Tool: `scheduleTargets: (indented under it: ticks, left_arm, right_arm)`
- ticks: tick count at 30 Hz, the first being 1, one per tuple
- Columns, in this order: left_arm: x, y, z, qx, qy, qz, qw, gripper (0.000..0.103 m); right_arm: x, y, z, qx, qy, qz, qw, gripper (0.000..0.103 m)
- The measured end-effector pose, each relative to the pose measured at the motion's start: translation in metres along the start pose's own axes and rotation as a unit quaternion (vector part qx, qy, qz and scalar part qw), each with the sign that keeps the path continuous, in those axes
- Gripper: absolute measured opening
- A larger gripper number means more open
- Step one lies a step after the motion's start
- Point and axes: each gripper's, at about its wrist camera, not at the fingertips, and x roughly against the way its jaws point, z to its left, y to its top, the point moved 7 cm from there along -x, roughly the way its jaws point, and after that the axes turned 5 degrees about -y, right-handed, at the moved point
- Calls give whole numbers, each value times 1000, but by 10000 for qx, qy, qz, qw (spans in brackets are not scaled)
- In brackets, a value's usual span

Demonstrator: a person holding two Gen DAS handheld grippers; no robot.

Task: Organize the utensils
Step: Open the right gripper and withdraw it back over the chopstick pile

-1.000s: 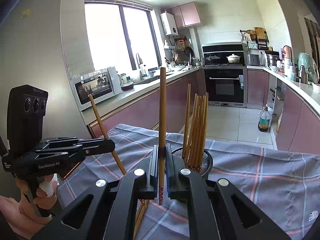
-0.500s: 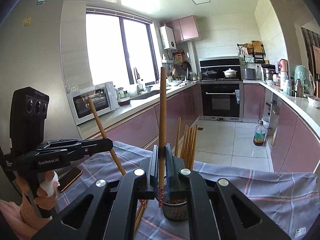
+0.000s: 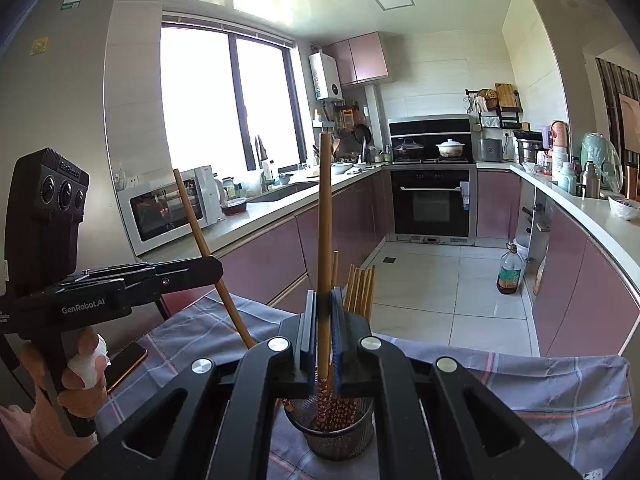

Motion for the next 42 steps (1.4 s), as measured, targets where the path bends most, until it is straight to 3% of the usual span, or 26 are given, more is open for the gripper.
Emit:
scheduleTargets:
  ticks: [17,22,34,42]
  left_arm:
    - [-57,-33,7,-213,176,1003,9946,7]
    - [-73,-42,14,-145,206,1208,9924,8]
    - [-84,-48,35,25,339,1120,9931,21]
    - [-55,-61,56,184,663,760,9947,28]
  right_arm:
    - [-49,-38,2,84,-15,1064,9943,6]
    - [-56,-44,-5,-13,-103,1197,9928,7]
    - [-47,-43,-6,-156,-78,1047,9944,8]
    - [-28,-47,3,-131,100,878,9960,20]
